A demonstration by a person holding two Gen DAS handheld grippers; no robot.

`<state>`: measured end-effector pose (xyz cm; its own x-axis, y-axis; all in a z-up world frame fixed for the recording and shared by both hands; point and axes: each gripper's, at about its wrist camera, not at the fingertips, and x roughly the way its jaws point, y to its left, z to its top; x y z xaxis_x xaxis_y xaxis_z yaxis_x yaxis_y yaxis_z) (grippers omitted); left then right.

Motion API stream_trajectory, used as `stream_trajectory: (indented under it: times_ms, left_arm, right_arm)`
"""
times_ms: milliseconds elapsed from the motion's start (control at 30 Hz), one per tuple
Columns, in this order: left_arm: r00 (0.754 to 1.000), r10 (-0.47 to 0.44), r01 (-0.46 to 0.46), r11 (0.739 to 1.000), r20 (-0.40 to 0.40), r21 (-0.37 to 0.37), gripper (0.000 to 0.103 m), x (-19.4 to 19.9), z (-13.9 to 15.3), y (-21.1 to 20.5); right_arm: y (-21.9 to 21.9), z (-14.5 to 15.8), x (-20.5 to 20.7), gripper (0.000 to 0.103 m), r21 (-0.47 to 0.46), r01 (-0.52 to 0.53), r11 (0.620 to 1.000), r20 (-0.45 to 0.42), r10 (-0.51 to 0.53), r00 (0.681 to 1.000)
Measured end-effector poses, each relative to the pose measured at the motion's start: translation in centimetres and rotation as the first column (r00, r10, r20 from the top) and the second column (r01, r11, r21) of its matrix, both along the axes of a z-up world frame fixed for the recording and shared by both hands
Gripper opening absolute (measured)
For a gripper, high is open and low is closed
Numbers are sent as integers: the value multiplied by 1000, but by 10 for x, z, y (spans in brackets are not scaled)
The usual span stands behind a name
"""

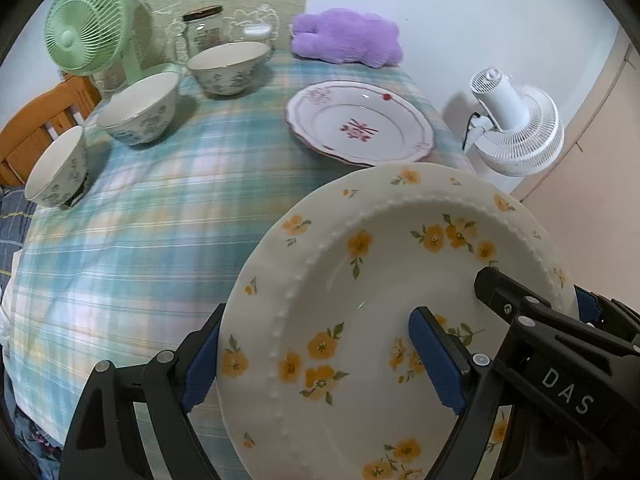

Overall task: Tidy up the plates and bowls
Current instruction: 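Lift the medium plate with both tools and carry it over the large plate, then lower the medium plate with both tools onto the large plate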

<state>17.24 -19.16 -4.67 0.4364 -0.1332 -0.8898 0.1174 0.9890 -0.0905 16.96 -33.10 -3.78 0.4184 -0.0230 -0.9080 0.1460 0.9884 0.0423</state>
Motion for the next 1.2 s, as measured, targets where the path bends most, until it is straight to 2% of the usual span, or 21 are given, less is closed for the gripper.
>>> stream_trajectory:
  times_ms: [533,767,1000,1200]
  left_arm:
    - [998,-52,51,998,-46,-38,88,-1,-27,-62]
    - [997,-26,22,998,-75,-55,88,1,-42,-71]
    - [995,25,-32,997,-95,-70,89,3,-48,-66]
    - [996,54,-55,998,-70,-13,89,0,-49,-65]
  right_arm:
    - [-65,-19,-6,74,-32,59,998,-44,-60,997]
    - [-75,-31,-2,74,-40,46,998,-73,-48,996]
    - [-70,-32,4,73,-59,-7,998,-56,4,998]
    - [-67,-40,7,67,-48,-32,998,-77,29,997]
